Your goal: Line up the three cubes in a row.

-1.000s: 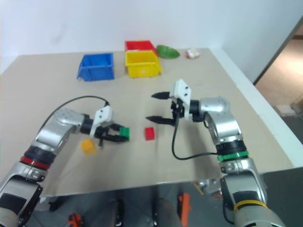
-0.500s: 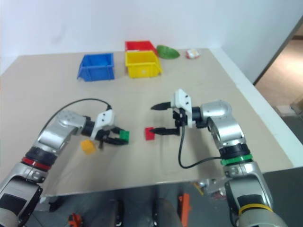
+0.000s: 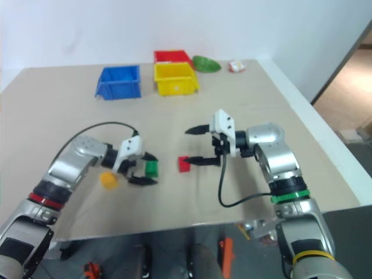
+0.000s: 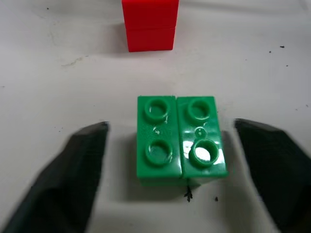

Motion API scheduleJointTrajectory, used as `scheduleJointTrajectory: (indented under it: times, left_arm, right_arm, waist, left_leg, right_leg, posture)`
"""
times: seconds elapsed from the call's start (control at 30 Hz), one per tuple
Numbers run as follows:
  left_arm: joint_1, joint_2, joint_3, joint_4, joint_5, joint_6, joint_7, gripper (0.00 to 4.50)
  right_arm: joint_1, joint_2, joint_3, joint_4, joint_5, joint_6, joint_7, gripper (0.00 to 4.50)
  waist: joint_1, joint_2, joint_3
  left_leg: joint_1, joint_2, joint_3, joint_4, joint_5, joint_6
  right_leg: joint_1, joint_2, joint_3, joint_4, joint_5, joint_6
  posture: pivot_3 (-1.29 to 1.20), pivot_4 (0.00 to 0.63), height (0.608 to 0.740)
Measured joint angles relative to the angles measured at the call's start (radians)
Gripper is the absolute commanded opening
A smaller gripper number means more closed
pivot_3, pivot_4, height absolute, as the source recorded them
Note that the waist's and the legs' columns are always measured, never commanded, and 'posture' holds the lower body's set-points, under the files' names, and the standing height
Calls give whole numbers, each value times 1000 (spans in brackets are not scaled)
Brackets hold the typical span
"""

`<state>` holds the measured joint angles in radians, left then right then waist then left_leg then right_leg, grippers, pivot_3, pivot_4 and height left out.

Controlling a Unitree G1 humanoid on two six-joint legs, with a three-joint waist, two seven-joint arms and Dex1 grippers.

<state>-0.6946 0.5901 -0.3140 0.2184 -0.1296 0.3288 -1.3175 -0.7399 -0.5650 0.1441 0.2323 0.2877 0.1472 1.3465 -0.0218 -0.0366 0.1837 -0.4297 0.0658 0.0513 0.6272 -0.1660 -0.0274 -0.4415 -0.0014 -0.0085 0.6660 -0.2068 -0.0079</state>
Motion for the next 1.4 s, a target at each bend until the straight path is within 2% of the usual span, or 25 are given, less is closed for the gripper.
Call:
scheduleJointTrajectory:
  times: [0.37,0.47,0.57,0.73,0.83,0.9,0.97,1.03,1.17,1.4]
  left_arm:
    - [-27,107,49,-151,-58,106,-36,4484]
    - [-24,152,109,-226,-120,204,-35,4484]
    - [7,158,202,-290,-177,291,39,4484]
    - [189,128,401,-473,-243,402,260,4484]
    - [319,70,472,-611,-265,422,400,4484]
    - [333,63,482,-626,-266,422,413,4484]
    - [484,-4,583,-749,-316,419,492,4484]
    - [575,-24,596,-783,-346,416,513,4484]
    - [640,-27,624,-797,-352,384,561,4484]
    - [758,-34,628,-798,-323,292,624,4484]
  right_arm:
    - [-5,0,0,19,-10,-8,-1,4500]
    - [-10,-1,0,28,-13,-13,-2,4500]
    - [-12,-2,0,29,-15,-15,-6,4500]
    - [-9,-9,-2,26,-15,-14,-17,4500]
    - [-2,-11,-2,25,-14,-17,-16,4500]
    - [-2,-12,-1,26,-15,-17,-16,4500]
    - [-4,-2,0,30,-15,-24,-14,4500]
    - [-7,3,0,46,-17,-32,-10,4500]
    - [-23,22,7,63,-18,-47,3,4500]
    - [-23,19,7,70,-19,-51,6,4500]
  waist:
    - [-1,0,0]
    - [-1,0,0]
    - [-1,0,0]
    - [-2,0,0]
    - [0,0,0]
    - [0,0,0]
    - [-3,0,0]
    - [-1,0,0]
    - [1,0,0]
    - [1,0,0]
  left_leg:
    - [0,0,0,0,0,0]
    - [0,0,0,0,0,0]
    - [0,0,0,0,0,0]
    - [1,0,0,-1,0,0]
    - [1,1,0,0,0,0]
    - [1,0,0,0,0,0]
    - [3,0,2,0,0,0]
    - [3,0,1,0,0,0]
    - [4,0,-1,0,1,2]
    - [4,-1,2,1,1,2]
  right_leg:
    - [0,0,0,0,0,0]
    - [0,0,0,0,0,0]
    - [0,0,1,0,0,0]
    - [0,0,0,0,0,0]
    - [0,0,0,0,0,0]
    - [1,-1,0,0,0,0]
    - [2,-1,3,0,0,1]
    - [2,-1,2,0,0,0]
    - [2,0,1,0,-1,-6]
    - [3,-1,4,0,-1,-6]
  posture:
    - [0,150,740]
    - [0,150,740]
    - [0,150,740]
    - [0,150,740]
    - [0,150,740]
    - [0,150,740]
    - [0,150,740]
    - [0,150,740]
    - [0,150,740]
    - [0,150,740]
